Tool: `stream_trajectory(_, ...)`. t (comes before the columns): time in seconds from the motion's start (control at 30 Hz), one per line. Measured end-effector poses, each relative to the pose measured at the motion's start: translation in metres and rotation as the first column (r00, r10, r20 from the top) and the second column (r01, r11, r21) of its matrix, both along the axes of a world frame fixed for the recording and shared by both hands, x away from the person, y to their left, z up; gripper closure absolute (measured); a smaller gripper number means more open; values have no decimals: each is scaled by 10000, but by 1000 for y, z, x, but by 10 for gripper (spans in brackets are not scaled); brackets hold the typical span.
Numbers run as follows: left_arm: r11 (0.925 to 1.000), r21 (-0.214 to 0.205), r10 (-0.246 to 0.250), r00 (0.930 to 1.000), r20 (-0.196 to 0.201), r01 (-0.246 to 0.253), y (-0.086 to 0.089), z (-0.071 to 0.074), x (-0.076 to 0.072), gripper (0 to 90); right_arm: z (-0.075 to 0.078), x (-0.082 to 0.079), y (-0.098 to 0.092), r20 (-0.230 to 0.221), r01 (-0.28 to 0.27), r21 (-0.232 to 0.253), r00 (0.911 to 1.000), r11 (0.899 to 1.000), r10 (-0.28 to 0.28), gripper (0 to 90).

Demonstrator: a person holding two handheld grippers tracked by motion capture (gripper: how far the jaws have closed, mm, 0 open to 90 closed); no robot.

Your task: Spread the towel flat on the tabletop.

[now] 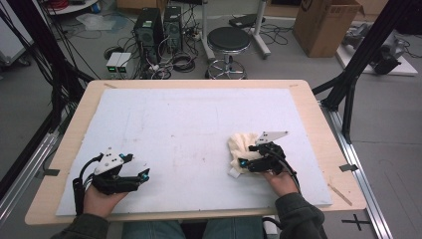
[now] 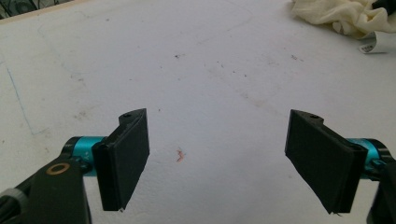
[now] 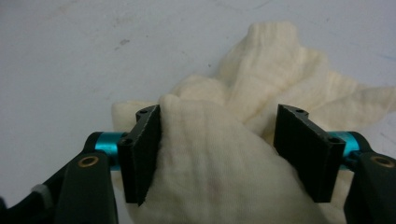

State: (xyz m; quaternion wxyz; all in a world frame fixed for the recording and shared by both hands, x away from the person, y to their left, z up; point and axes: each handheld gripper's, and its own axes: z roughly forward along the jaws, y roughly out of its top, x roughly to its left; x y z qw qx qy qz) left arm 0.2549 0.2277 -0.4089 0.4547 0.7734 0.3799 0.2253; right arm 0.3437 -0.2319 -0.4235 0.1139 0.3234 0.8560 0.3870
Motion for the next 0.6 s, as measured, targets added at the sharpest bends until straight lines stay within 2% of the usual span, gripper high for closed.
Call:
stream_trajectory(0.1, 10000, 7, 2, 10000, -8, -2, 0, 0, 0, 223, -6, 3, -2, -356, 190, -161, 9992, 9997, -195, 398)
stream_trajectory(0.23, 10000, 25, 15, 10000, -31, -15, 1, 0, 0, 223, -9, 4, 0, -559, 198, -419, 9982, 9989, -222, 460)
stream_trajectory(0.37, 10000, -14, 44, 10000, -35, -44, 1, -1, 0, 223, -10, 4, 0, -673, 172, -338, 9975, 9993, -195, 521)
stream_trajectory(0.47, 10000, 12, 63, 10000, -13, -63, 1, -1, 1, 223, -10, 5, -1, -877, 58, -153, 9961, 9999, -71, 616)
stream_trajectory(0.6, 10000, 13, 73, 10000, -57, -72, 1, -1, 1, 223, -10, 5, -1, -878, -112, -61, 9961, 9999, 106, 672)
